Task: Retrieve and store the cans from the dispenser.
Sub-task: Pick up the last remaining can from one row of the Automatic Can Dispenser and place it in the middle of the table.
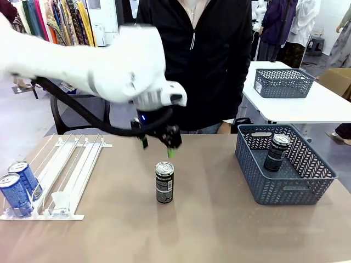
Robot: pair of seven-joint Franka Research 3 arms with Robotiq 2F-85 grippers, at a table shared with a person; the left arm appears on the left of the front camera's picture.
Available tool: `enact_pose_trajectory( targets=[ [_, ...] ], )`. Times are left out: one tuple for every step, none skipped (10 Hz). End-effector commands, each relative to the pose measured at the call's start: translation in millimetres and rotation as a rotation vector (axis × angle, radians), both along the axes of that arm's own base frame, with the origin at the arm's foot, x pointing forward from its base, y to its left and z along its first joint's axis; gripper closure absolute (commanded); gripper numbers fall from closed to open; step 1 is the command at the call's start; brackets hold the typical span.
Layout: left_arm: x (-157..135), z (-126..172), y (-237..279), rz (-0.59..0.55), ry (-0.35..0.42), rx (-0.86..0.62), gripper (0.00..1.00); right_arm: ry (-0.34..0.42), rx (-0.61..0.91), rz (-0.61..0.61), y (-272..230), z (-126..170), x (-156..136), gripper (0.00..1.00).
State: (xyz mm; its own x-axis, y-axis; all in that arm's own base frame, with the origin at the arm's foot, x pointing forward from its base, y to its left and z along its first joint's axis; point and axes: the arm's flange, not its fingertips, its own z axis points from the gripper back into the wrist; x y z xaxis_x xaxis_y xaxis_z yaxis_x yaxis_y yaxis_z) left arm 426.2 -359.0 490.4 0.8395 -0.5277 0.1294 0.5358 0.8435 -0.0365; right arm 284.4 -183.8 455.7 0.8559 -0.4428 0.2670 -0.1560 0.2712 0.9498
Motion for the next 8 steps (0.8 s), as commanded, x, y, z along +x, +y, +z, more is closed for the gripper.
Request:
enact_pose_trajectory(
  targets=[
    [-22, 60, 66, 0.008, 0.007, -0.104, 0.00, -0.024, 0.019, -0.007, 0, 4, 3, 0.00],
    [-27, 80, 109, 0.012, 0.035, -0.223, 0.00, -0.024, 0.019, -0.007, 0, 4, 3, 0.00],
    [-28, 89, 162, 0.069, 0.061, -0.331, 0.00, -0.024, 0.019, -0.007, 0, 4, 3, 0.00],
    [-39, 94, 234, 0.163, 0.069, -0.504, 0.00, -0.024, 0.019, -0.007, 0, 4, 3, 0.00],
    [-61, 97, 298, 0.233, 0.057, -0.659, 0.00, -0.024, 0.019, -0.007, 0, 4, 3, 0.00],
    [-86, 96, 358, 0.267, 0.054, -0.785, 0.00, -0.024, 0.019, -0.007, 0, 4, 3, 0.00],
    [-109, 92, 415, 0.215, 0.036, -0.887, 0.00, -0.024, 0.019, -0.007, 0, 4, 3, 0.00],
    [-131, 81, 459, 0.224, 0.043, -0.986, 0.00, -0.024, 0.019, -0.007, 0, 4, 3, 0.00]
  ],
)
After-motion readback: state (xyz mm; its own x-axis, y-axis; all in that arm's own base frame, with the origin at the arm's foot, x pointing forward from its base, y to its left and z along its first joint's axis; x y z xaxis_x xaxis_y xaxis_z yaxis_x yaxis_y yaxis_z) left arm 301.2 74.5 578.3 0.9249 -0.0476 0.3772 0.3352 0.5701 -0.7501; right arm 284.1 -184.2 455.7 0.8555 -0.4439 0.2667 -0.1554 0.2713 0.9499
